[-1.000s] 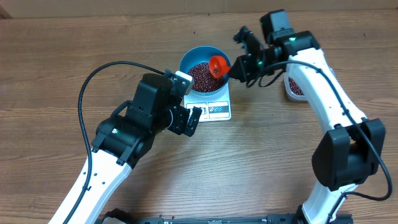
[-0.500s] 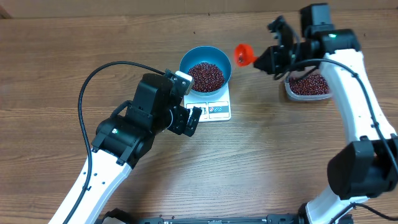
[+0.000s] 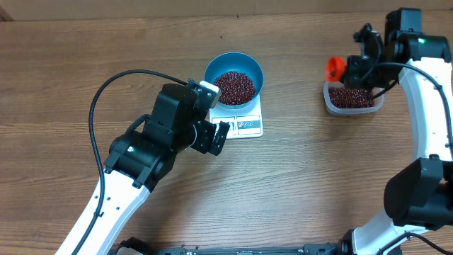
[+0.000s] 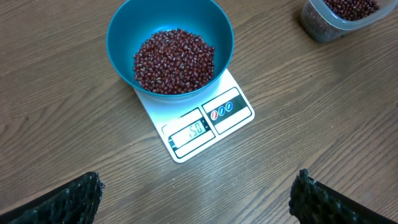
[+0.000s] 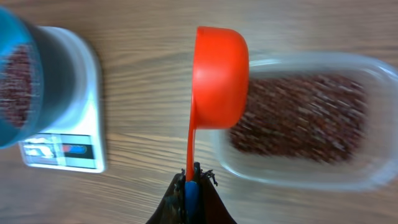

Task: Scoop item into bowl and weigh 150g on scale
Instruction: 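Carry the red scoop right to the clear bean tub, then lower the red scoop into the bean tub with the right gripper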

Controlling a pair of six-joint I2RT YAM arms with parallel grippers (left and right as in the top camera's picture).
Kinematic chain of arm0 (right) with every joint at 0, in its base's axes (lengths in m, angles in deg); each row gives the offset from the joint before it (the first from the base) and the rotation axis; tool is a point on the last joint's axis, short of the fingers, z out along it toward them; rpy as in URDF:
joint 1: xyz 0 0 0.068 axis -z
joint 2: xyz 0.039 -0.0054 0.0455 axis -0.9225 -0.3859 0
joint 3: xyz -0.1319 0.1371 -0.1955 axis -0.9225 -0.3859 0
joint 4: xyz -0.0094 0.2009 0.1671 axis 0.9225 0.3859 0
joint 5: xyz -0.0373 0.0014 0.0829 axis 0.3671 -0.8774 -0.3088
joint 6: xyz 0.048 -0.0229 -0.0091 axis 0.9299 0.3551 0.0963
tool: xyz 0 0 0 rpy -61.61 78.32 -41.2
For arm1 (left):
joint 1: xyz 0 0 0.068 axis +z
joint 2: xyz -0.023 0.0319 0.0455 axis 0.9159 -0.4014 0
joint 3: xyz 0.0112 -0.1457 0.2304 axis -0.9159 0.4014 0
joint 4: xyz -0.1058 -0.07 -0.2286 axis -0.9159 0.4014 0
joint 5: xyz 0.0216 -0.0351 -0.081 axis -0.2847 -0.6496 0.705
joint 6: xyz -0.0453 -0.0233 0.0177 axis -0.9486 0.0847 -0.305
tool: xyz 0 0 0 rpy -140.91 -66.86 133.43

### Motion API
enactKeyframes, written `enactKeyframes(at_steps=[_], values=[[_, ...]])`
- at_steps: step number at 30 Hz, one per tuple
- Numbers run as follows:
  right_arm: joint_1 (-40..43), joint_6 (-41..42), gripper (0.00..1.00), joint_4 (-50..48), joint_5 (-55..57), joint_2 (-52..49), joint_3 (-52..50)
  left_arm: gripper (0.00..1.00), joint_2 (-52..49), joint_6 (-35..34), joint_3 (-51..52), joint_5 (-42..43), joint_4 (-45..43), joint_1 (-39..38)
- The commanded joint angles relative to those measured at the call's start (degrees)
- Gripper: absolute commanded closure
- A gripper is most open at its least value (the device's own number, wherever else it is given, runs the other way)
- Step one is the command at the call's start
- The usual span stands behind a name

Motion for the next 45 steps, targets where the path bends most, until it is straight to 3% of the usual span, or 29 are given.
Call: enactKeyframes(at_steps=[1, 29, 34, 45], values=[[1.0, -0.3, 0.97, 0.6, 7.1, 1.7, 1.7, 0.00, -0.3, 1.3, 0.6, 0.5, -0.1, 0.3], [-3.2, 3.4, 0.96, 4.2, 31.3, 1.7, 1.7, 0.01, -0.3, 1.3, 0.6, 0.5, -0.1, 0.3], [-3.2, 3.6, 0.96, 4.2, 30.1, 1.7, 1.7, 0.01, -0.3, 1.3, 0.6, 0.5, -0.1, 0.3], [-2.5, 7.8, 0.96, 1.9, 12.4, 1.7, -1.3, 0.01, -0.3, 1.3, 0.6, 0.5, -0.1, 0.3]])
